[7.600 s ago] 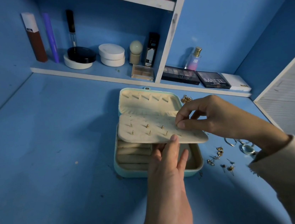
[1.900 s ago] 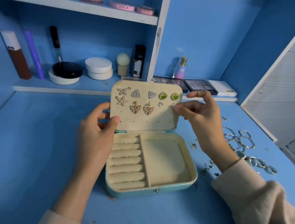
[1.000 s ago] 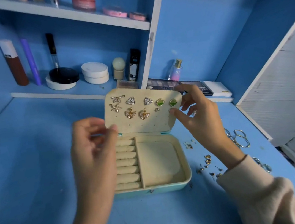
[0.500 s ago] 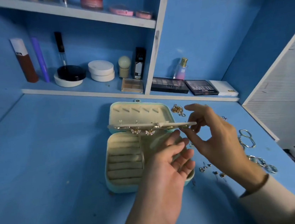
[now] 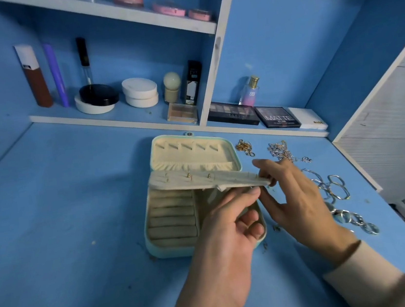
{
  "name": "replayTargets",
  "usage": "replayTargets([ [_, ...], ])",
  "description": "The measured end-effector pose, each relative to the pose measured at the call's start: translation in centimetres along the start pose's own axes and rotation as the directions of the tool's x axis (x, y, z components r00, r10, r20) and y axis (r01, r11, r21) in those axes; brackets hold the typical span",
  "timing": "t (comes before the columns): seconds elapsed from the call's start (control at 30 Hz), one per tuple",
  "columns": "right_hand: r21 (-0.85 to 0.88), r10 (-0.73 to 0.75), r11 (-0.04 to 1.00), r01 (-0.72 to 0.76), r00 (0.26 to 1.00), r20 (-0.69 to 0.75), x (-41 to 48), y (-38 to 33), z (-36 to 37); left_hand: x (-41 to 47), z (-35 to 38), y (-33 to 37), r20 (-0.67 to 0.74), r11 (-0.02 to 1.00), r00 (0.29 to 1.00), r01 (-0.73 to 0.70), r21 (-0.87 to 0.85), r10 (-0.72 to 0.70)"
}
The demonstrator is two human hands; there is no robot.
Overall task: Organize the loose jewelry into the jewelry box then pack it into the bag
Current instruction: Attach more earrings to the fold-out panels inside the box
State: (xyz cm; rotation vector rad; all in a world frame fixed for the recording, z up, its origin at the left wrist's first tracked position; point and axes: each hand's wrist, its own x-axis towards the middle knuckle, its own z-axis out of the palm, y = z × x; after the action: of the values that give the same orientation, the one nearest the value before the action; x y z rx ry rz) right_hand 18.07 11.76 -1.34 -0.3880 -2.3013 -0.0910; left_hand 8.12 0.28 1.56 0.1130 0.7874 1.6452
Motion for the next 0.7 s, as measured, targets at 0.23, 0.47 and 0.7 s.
replayTargets([
  [0.23, 0.023, -0.009, 1.000, 0.007, 0.997, 0.076, -0.2, 0.1, -0.6, 0.2, 0.7, -0.3, -0.102, 0.998, 0.994, -0.037, -0.059, 0.030],
  [0.47, 0.280, 0.274, 0.909, -0.309, 0.949, 0.160, 0.0, 0.0, -2.8, 0.3, 0.3, -0.5, -0.155, 0.996, 0.988, -0.009, -0.092, -0.006],
  [0.7, 0.033, 0.476, 0.852, -0.522, 0.799, 0.368, 0.7, 4.4, -3.8, 0.5, -0.5, -0.7, -0.115, 0.995, 0.993, 0.007, -0.104, -0.019],
])
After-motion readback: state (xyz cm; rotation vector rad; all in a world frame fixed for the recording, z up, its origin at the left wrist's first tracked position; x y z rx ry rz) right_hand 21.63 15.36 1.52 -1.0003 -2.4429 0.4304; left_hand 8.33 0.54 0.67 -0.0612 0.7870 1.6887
